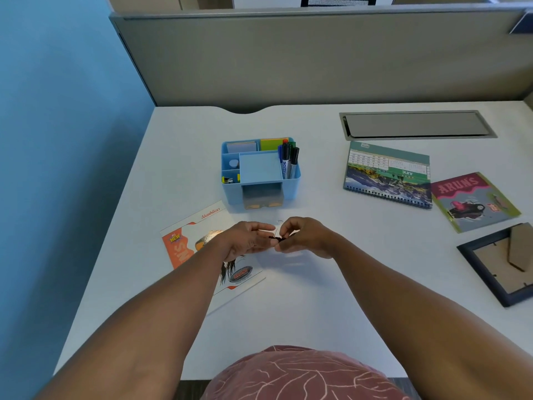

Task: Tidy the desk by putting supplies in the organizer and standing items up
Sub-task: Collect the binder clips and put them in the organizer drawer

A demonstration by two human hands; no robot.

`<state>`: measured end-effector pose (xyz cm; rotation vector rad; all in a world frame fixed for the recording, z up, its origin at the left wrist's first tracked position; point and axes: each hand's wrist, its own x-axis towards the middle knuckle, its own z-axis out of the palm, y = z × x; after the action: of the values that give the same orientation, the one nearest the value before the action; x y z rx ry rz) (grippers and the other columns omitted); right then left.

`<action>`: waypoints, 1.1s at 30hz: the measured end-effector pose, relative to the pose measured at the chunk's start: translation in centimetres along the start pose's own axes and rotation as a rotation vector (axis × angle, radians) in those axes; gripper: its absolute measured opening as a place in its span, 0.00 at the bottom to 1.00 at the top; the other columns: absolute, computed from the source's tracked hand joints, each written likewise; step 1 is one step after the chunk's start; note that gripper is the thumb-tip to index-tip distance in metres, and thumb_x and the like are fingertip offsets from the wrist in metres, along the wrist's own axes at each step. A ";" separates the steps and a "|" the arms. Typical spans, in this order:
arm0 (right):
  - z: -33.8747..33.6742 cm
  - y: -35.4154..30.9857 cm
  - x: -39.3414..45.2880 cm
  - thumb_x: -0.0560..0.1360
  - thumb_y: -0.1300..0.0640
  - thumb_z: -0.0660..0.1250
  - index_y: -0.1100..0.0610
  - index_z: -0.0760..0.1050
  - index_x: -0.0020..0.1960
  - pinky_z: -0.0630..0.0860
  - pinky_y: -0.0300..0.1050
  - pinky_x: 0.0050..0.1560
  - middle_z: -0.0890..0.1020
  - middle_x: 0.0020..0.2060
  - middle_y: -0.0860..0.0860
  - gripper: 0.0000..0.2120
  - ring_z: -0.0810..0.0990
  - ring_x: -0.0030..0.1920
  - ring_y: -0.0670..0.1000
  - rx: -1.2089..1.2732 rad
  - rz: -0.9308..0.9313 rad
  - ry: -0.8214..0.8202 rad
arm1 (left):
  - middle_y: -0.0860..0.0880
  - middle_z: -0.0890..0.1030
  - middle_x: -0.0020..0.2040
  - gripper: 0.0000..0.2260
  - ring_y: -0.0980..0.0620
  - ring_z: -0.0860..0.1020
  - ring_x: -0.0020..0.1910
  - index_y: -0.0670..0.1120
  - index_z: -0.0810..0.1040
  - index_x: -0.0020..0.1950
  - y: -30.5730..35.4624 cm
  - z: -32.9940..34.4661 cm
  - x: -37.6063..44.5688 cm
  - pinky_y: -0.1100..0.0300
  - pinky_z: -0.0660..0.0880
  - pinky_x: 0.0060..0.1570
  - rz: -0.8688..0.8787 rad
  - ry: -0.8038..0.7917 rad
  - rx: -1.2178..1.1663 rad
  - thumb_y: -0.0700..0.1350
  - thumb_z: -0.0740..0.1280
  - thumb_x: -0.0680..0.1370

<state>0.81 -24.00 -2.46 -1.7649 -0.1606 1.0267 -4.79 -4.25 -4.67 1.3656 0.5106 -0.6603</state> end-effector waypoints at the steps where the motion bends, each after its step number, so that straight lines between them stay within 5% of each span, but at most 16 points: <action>1: -0.2 -0.2 0.0 0.65 0.70 0.78 0.62 0.76 0.48 0.81 0.42 0.42 0.81 0.46 0.60 0.16 0.84 0.42 0.55 0.048 0.009 -0.006 | 0.44 0.84 0.56 0.22 0.49 0.83 0.55 0.45 0.78 0.63 0.1 -0.1 0.0 0.59 0.79 0.55 0.019 0.004 -0.005 0.35 0.77 0.70; 5: -0.7 -0.7 0.2 0.68 0.67 0.77 0.62 0.76 0.54 0.83 0.48 0.47 0.81 0.47 0.59 0.17 0.84 0.47 0.59 0.095 -0.006 0.003 | 0.46 0.85 0.51 0.23 0.51 0.84 0.51 0.45 0.79 0.62 0.8 -0.4 -0.3 0.61 0.79 0.52 0.080 0.028 -0.004 0.31 0.76 0.69; 14: 0.4 -3.3 0.8 0.71 0.60 0.76 0.55 0.82 0.53 0.79 0.34 0.38 0.84 0.43 0.49 0.11 0.82 0.40 0.48 -0.300 -0.154 0.073 | 0.44 0.83 0.57 0.23 0.49 0.83 0.54 0.44 0.78 0.62 0.9 -1.5 -0.7 0.62 0.79 0.53 0.122 0.078 -0.075 0.30 0.75 0.70; 19: 0.7 -4.5 0.9 0.72 0.59 0.75 0.56 0.83 0.50 0.75 0.31 0.35 0.84 0.40 0.49 0.07 0.82 0.38 0.47 -0.330 -0.201 0.148 | 0.44 0.83 0.58 0.17 0.51 0.82 0.54 0.47 0.78 0.59 0.7 -2.3 -1.1 0.62 0.77 0.54 0.107 0.107 -0.103 0.38 0.76 0.72; 26: 0.3 -6.7 2.0 0.72 0.58 0.75 0.58 0.82 0.48 0.70 0.23 0.37 0.82 0.40 0.45 0.06 0.78 0.38 0.38 -0.295 -0.437 0.473 | 0.47 0.81 0.53 0.20 0.49 0.80 0.53 0.47 0.78 0.57 -0.2 -3.0 -0.4 0.56 0.77 0.54 0.115 0.322 0.194 0.49 0.80 0.69; 30: -0.1 -7.5 2.9 0.73 0.59 0.74 0.58 0.81 0.51 0.73 0.28 0.42 0.84 0.42 0.50 0.08 0.80 0.40 0.45 -0.348 -0.497 0.529 | 0.49 0.78 0.48 0.23 0.49 0.78 0.49 0.45 0.75 0.59 -0.2 -2.9 0.0 0.59 0.75 0.44 0.188 0.504 0.247 0.50 0.79 0.70; 33: -0.1 -7.6 3.4 0.73 0.62 0.73 0.60 0.83 0.50 0.79 0.42 0.48 0.85 0.45 0.53 0.06 0.80 0.41 0.48 -0.437 -0.530 0.515 | 0.48 0.77 0.52 0.26 0.49 0.77 0.51 0.45 0.72 0.62 0.3 -2.6 0.0 0.61 0.74 0.41 0.205 0.597 0.278 0.52 0.78 0.70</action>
<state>5.65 -18.78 1.91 -2.1551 -0.5233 0.1428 -4.52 -1.67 -4.85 1.8594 0.7558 -0.1443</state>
